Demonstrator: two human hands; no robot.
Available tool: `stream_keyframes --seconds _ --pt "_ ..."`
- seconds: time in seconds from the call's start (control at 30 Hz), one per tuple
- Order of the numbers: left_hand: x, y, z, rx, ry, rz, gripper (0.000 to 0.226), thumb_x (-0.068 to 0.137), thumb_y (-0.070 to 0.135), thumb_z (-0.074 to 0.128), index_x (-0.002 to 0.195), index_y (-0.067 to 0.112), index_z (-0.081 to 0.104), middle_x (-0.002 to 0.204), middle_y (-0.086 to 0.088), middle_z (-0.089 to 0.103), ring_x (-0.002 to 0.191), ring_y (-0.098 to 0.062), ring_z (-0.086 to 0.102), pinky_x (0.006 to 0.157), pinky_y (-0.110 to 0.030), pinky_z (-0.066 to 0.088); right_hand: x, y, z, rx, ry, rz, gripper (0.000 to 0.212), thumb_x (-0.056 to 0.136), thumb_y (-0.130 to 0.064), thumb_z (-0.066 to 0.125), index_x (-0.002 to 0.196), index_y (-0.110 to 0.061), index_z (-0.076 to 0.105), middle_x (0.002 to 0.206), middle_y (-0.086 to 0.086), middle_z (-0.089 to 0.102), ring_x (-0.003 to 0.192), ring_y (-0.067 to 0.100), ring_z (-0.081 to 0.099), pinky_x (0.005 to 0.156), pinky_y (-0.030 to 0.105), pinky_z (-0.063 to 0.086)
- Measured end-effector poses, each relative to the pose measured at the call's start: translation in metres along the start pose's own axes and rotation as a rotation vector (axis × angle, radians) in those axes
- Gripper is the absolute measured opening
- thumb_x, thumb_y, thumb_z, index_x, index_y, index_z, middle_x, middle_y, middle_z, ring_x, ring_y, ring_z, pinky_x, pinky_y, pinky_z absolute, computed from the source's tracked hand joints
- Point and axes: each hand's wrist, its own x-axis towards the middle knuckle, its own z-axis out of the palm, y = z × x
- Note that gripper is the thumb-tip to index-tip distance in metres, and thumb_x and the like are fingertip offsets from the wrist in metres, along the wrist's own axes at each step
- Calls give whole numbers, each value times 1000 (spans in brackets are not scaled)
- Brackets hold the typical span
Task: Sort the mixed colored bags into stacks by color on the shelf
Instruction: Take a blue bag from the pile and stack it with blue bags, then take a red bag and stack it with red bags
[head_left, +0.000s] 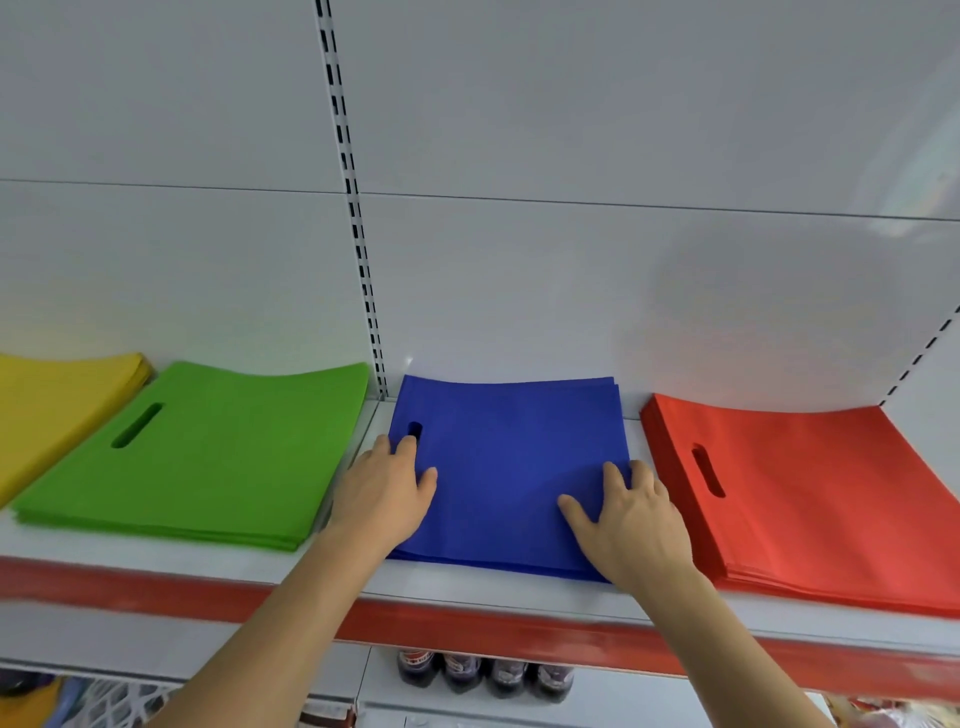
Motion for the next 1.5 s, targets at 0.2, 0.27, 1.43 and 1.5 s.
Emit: stream_keyframes --seconds 0.2,0.27,1.43,1.5 --pt "1 4 -2 12 21 -17 61 105 56 40 154 20 39 141 -11 51 118 -27 58 90 -38 54 5 0 -6 -42 48 -24 87 96 -79 32 156 -17 38 161 14 34 150 36 33 114 46 45" --pt "-3 5 -6 22 77 -18 64 104 57 40 156 21 37 156 -14 41 138 -32 46 108 -43 47 6 -2 -7 -58 74 -62 89 97 -79 28 162 -17 31 170 16 23 158 36 18 124 47 33" --pt "-268 -468 -108 148 327 -716 75 102 67 20 160 24 38 169 -11 30 159 -34 18 128 -54 19 -160 -574 71 138 83 -1128 84 101 -74 30 158 -15 46 169 16 32 159 36 24 125 56 29" --pt "-273 -502 -111 160 350 -762 75 102 68 19 159 24 40 169 -9 31 159 -32 18 129 -53 18 -161 -616 80 149 77 -1173 84 101 -75 27 158 -16 45 169 16 32 159 35 23 126 56 29"
